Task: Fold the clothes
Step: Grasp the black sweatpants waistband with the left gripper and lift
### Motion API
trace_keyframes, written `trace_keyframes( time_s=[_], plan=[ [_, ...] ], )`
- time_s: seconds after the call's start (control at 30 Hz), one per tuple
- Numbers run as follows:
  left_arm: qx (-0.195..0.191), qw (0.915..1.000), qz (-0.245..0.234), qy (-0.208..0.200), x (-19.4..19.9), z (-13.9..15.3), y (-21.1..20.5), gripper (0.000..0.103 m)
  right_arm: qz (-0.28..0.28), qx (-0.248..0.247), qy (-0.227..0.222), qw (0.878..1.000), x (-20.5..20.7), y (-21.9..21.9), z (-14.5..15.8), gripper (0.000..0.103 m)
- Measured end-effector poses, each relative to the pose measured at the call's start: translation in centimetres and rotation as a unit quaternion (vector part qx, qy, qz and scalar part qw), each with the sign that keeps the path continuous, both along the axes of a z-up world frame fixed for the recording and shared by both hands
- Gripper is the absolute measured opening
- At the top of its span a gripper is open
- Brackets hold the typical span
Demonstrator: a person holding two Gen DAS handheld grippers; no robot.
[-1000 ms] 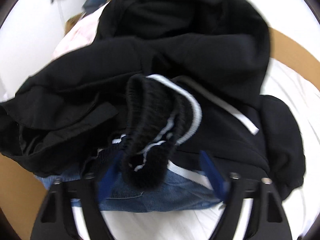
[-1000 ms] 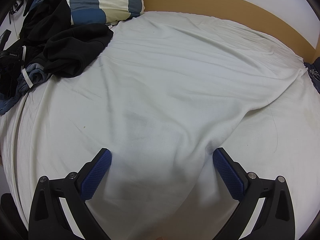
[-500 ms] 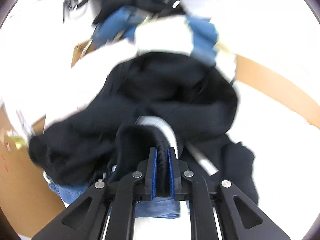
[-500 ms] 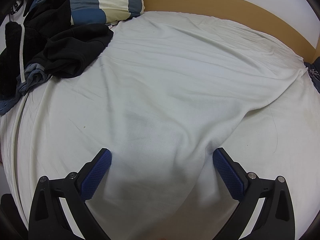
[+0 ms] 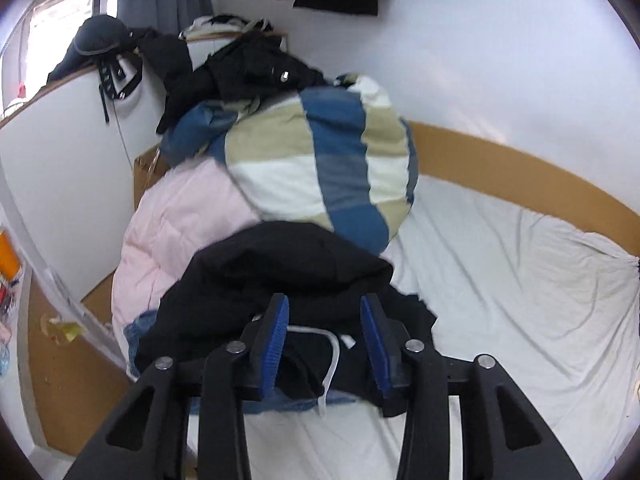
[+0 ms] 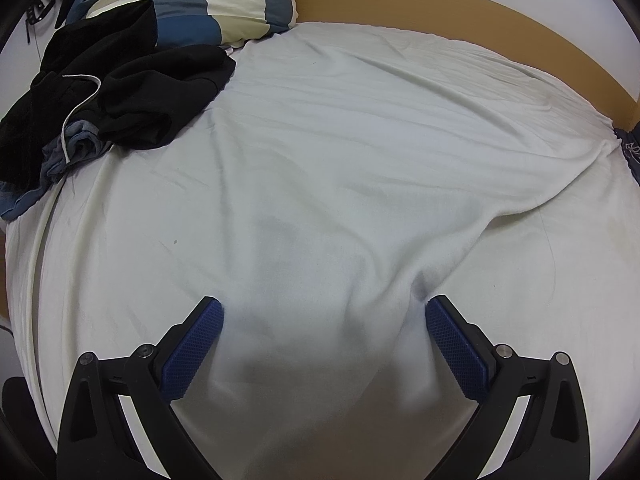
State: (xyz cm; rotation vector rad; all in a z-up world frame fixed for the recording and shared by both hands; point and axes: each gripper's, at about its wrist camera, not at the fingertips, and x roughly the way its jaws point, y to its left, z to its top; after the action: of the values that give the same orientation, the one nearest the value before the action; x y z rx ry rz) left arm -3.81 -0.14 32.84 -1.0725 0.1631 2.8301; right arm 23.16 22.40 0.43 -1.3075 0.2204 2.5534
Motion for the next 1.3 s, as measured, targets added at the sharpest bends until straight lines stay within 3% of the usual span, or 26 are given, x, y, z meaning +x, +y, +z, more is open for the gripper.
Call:
trace_keyframes(
  time_s=[0.13, 0.23, 0.43, 0.57, 0.63, 0.73, 0.9, 1.03, 1.17, 1.3],
  plan=[
    [-0.025, 0.9959, 0.034, -0.080, -0.5, -9.7, -2.0, 0.050, 0.000, 0.005, -0.002, 1.000, -0.1, -0.1, 0.0, 0.103],
    [-0.027, 0.9909, 0.051, -0.122, -1.6, -13.9, -2.0, 0.050, 0.000, 0.006, 0.003, 1.000, -0.2, -0.1, 0.0, 0.103],
    [-0.020, 0.9871, 0.080, -0.137, -3.4, -18.4, -0.9, 0.050, 0.001, 0.005, -0.005, 1.000, -0.1, 0.0, 0.0, 0.103],
    [-0.020, 0.9892, 0.108, -0.097, -3.9, -17.8, -0.5, 0.016, 0.001, 0.007, 0.002, 1.000, -0.2, -0.2, 0.0, 0.103],
    [-0.002, 0.9869, 0.132, -0.092, -4.0, -16.6, -0.9, 0.012, 0.001, 0.005, 0.005, 1.000, -0.2, -0.2, 0.0, 0.103],
    [0.013, 0.9906, 0.122, -0.060, -3.4, -13.2, -0.8, 0.010, 0.001, 0.007, 0.004, 1.000, -0.2, -0.3, 0.0, 0.103],
    [0.079, 0.9927, 0.091, 0.002, -1.1, -4.1, -1.2, 0.010, 0.001, 0.006, 0.004, 1.000, 0.0, -0.4, 0.0, 0.103],
    [0.083, 0.9919, 0.037, 0.088, 3.3, 3.4, -0.8, 0.010, 0.001, 0.005, 0.003, 1.000, -0.2, -0.2, 0.0, 0.103],
    [0.127, 0.9849, -0.011, 0.117, 7.9, 10.0, -0.2, 0.010, -0.002, -0.020, 0.019, 1.000, 0.1, 0.6, 0.3, 0.103],
    [0.129, 0.9679, -0.106, 0.188, 12.7, 14.2, 1.9, 0.010, -0.028, -0.120, 0.095, 0.988, 2.2, 3.8, 1.8, 0.103]
  ],
)
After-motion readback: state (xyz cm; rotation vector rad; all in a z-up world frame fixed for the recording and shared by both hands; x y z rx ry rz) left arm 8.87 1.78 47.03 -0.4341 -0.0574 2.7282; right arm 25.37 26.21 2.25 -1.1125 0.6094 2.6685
